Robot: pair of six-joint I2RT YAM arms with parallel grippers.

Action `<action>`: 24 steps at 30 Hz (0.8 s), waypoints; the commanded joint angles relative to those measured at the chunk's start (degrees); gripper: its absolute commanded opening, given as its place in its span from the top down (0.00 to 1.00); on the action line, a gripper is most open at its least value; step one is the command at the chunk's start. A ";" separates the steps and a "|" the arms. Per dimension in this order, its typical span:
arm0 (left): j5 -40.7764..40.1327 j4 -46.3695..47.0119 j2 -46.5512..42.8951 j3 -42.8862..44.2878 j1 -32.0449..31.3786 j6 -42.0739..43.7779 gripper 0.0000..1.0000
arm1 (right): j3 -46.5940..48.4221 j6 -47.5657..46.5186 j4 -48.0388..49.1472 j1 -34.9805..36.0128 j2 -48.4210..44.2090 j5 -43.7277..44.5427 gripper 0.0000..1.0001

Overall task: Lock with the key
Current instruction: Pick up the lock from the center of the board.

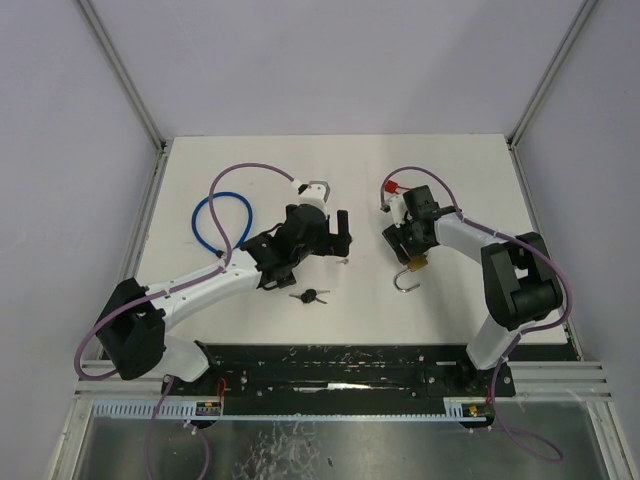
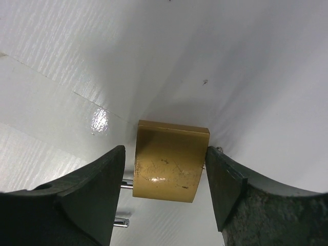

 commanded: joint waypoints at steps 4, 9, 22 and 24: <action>-0.05 4.21 -0.75 -0.58 0.59 -0.36 0.04 | 0.20 -1.36 0.55 0.68 0.34 2.43 0.33; 0.19 4.33 -1.28 -0.84 0.57 -0.64 0.04 | 0.14 -1.62 0.61 0.76 0.81 2.81 0.33; 5.97 7.86 -2.31 -2.66 1.21 -1.67 0.06 | 1.59 -0.06 -0.06 -0.49 -4.79 -5.78 0.68; 10.33 10.69 -3.07 -4.09 2.34 -2.92 0.07 | 1.78 0.78 0.30 -2.22 -6.67 -12.20 0.73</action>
